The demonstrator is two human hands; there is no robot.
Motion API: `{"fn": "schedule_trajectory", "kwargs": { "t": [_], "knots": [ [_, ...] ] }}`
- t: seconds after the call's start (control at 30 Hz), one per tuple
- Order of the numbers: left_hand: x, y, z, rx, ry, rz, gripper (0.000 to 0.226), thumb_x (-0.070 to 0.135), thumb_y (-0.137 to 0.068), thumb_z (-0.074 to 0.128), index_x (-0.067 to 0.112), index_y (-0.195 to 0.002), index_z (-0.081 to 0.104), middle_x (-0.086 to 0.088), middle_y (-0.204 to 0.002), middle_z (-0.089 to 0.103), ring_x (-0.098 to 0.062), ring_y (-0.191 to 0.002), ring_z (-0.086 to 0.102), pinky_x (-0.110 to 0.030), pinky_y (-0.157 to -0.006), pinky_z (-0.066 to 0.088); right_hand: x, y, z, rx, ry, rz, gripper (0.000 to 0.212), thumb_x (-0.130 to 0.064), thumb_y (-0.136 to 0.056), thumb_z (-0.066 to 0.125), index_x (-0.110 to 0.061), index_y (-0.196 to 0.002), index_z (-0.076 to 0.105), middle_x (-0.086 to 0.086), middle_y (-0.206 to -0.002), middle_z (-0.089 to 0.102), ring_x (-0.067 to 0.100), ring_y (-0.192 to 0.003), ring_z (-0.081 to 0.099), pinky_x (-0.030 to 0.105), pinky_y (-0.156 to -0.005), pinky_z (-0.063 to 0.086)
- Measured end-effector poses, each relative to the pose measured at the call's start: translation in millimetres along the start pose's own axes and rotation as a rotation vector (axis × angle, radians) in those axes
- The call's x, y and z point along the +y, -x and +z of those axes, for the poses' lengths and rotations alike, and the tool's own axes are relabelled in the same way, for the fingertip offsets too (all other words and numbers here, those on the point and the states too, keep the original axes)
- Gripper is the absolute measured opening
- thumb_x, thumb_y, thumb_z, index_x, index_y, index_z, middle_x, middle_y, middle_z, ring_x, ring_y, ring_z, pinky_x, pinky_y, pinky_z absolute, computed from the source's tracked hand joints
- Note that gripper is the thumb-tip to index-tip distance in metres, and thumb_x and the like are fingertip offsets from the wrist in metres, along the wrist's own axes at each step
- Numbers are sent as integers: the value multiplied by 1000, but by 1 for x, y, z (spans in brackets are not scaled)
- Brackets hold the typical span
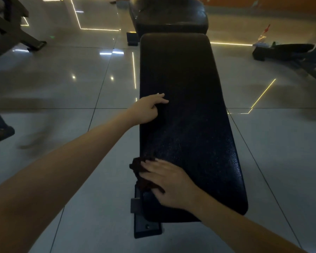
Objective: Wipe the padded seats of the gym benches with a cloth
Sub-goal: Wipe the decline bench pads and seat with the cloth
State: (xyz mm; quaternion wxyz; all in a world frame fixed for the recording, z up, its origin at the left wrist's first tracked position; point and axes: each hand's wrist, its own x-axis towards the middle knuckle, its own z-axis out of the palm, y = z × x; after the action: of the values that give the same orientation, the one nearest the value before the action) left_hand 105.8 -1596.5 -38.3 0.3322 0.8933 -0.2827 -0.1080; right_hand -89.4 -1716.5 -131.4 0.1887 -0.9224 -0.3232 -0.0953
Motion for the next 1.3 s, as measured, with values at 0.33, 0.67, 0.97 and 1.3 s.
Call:
{"fn": "schedule_trajectory", "kwargs": {
  "t": [0.33,0.67,0.97,1.3],
  "knots": [
    [0,0,1,-3,-21,14,62,-9,-89,37,21,-141,50,4,-160,26,-9,-149,17,-30,-122,12,111,-29,-86,422,67,733,47,-10,-85,66,-17,-132,62,4,-143,55,22,-131,51,22,-110,27],
    [6,-9,-5,-9,-15,-39,55,-5,-91,35,20,-136,56,3,-157,33,-12,-147,24,-31,-122,14,-1,-30,-13,168,13,260,48,-12,-68,73,-9,-115,72,13,-130,64,26,-118,63,46,-109,42],
    [7,-8,-4,-33,-11,-54,54,-6,-91,37,19,-135,57,2,-159,29,-14,-148,20,-35,-123,14,66,-19,-54,288,33,390,46,-10,-80,59,-10,-125,66,12,-139,57,29,-130,52,39,-115,33],
    [8,-4,-3,56,-17,-43,56,-6,-90,37,19,-136,55,1,-155,37,-15,-146,27,-37,-122,19,42,-55,-44,306,-6,423,44,-3,-71,74,-6,-116,71,17,-127,65,34,-117,61,36,-109,35]
  ]
}}
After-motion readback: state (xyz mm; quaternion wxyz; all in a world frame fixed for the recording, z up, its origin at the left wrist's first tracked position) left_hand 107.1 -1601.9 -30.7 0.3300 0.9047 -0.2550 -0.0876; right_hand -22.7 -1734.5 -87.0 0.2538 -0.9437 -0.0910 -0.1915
